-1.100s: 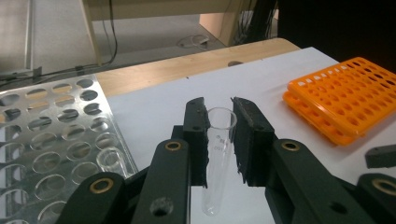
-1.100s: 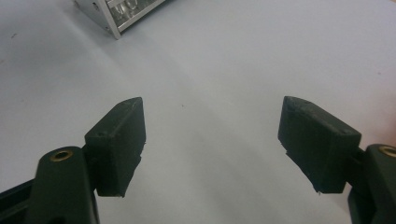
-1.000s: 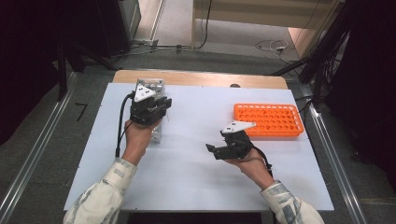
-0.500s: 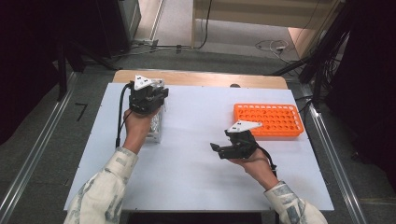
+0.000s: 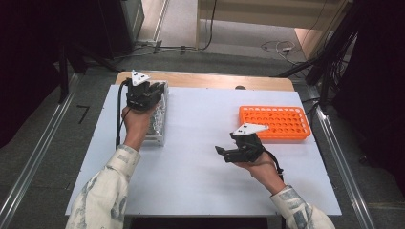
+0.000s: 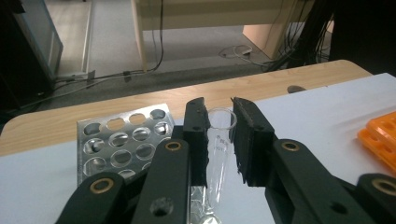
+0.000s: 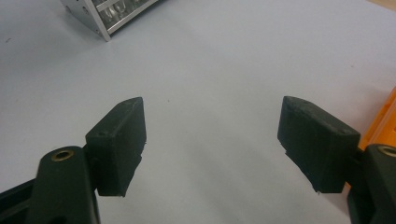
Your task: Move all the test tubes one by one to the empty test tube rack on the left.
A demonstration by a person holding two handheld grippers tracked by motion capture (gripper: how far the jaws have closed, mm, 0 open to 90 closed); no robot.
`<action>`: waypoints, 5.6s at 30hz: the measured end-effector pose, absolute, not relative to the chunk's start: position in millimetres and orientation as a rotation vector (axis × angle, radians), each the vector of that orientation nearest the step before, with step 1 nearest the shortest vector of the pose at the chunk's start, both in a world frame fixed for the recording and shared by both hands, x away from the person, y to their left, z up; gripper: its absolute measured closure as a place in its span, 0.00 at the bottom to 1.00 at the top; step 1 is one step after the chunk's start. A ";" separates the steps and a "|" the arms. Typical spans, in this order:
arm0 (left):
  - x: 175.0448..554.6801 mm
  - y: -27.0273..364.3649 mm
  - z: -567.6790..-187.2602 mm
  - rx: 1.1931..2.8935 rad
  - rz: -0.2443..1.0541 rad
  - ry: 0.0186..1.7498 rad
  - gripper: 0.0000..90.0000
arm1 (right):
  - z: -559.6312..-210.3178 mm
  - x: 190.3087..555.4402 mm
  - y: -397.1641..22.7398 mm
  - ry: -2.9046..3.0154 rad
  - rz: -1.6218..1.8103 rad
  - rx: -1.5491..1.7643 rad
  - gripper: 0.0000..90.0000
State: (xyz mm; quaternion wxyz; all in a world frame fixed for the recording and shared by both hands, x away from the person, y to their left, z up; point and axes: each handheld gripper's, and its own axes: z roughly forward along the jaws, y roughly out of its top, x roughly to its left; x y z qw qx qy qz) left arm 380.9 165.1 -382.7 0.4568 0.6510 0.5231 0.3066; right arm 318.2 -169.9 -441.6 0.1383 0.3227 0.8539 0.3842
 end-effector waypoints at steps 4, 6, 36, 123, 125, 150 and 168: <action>383.4 166.7 -384.8 1.610 0.772 1.304 0.84 | -441.4 318.2 -170.7 2.467 1.108 0.942 0.25; 384.2 167.9 -385.8 1.614 0.771 1.312 0.84 | -440.6 317.9 -171.2 2.466 1.111 0.942 0.25; 383.5 167.8 -415.8 1.762 0.702 1.367 0.83 | -442.7 317.6 -169.6 2.476 1.098 0.931 0.25; 230.9 192.2 -444.9 1.633 0.638 1.354 0.20 | -439.4 299.7 -259.5 2.271 1.095 1.143 0.24; 229.2 193.4 -445.6 1.629 0.641 1.361 0.19 | -439.0 298.6 -263.5 2.263 1.098 1.149 0.24; 216.9 220.3 -455.7 1.600 0.696 1.458 0.13 | -442.8 284.9 -310.5 2.172 1.072 1.252 0.24; 206.9 235.8 -461.2 1.567 0.716 1.503 0.12 | -444.0 277.6 -329.7 2.117 1.060 1.309 0.24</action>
